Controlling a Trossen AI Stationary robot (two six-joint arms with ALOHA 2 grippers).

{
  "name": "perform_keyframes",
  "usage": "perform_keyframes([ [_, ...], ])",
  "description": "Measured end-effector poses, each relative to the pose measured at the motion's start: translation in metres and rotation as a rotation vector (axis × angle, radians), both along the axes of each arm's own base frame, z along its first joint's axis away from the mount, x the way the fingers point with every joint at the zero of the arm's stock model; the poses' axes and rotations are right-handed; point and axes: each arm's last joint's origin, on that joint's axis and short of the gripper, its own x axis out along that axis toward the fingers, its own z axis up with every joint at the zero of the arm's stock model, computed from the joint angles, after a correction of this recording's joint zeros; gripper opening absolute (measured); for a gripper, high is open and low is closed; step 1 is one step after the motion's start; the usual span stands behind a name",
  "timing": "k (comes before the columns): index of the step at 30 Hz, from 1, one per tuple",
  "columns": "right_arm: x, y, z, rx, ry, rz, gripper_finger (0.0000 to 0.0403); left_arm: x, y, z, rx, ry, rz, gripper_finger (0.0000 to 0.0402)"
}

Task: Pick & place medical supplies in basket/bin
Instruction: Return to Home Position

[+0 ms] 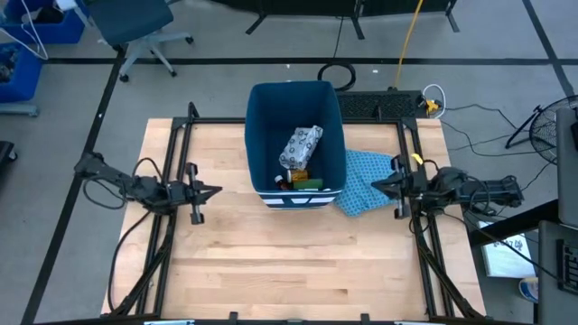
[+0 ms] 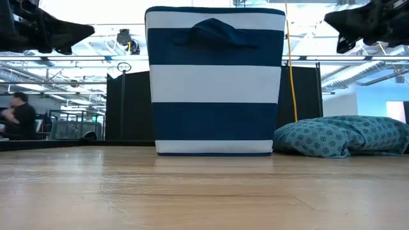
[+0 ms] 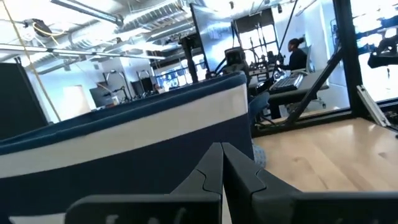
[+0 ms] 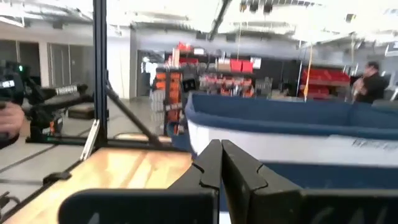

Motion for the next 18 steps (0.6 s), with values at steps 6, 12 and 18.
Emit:
perform_keyframes([
  [6,-0.002,0.000,-0.002,-0.023,-0.021,-0.004,0.0000,-0.008,-0.001,-0.005,-0.006,0.033,0.008,0.0001],
  [12,0.005,0.002,-0.024,-0.017,-0.032,0.055,0.0000,-0.010,-0.001,-0.008,-0.011,0.061,-0.001,0.0001],
  [18,0.005,0.002,-0.024,-0.028,-0.044,0.047,0.0000,-0.010,-0.001,-0.011,-0.016,0.085,-0.013,0.0001],
])
